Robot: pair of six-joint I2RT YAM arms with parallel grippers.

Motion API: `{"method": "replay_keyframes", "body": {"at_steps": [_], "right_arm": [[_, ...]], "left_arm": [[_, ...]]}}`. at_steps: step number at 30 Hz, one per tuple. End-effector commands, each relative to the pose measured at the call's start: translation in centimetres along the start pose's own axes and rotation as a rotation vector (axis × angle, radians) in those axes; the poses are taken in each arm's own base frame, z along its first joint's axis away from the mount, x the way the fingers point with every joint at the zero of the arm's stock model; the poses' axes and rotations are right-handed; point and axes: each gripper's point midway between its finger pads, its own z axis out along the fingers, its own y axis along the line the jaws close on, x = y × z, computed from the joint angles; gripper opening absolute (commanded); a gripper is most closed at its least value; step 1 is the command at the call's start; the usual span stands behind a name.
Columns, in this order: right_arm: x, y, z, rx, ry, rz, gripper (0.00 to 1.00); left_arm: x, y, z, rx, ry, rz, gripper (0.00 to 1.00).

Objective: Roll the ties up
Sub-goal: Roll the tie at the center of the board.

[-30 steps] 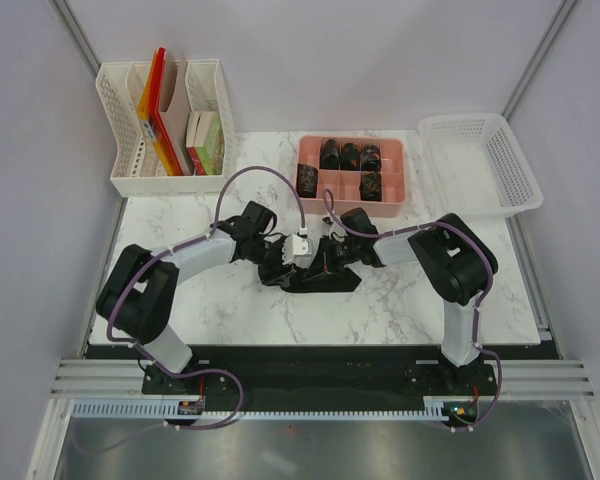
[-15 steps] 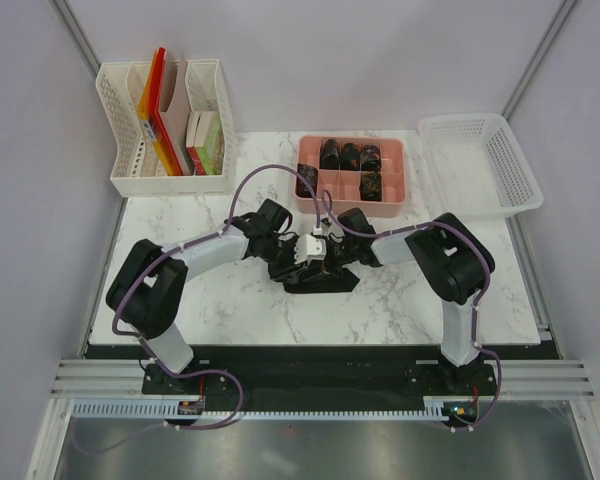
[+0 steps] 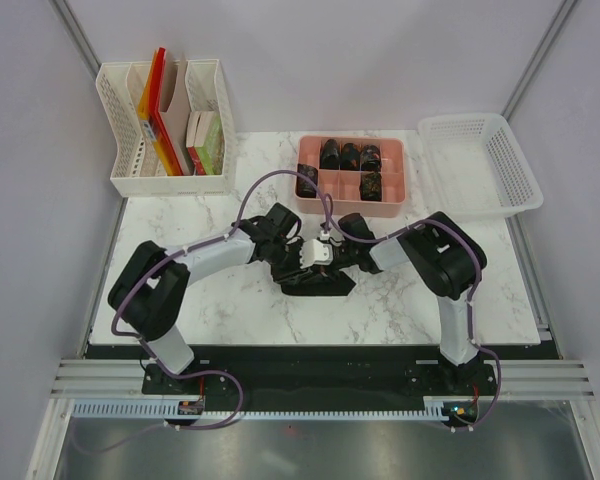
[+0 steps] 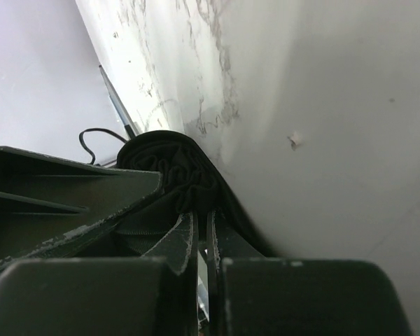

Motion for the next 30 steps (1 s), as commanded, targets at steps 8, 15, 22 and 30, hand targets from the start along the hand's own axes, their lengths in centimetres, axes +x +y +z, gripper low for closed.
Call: {"method": "replay_keyframes", "body": {"at_steps": [8,15,22,30], "right_arm": [[1.5,0.2,1.5,0.030,0.040,-0.106,0.15],[0.0,0.1,-0.4,0.070,0.025,-0.131,0.25],[-0.6,1.5,-2.4,0.054,0.002,-0.107,0.47],[-1.6,2.2,-3.7,0.032,-0.035,-0.075,0.45]], "left_arm": [[4.9,-5.6,3.9,0.169,0.156,-0.068,0.37],[6.7,-6.3,4.4,0.207,0.245,-0.104,0.34],[7.6,-6.4,4.8,0.217,0.288,-0.127,0.34],[7.7,-6.3,5.0,0.226,0.304,-0.136,0.33]]}}
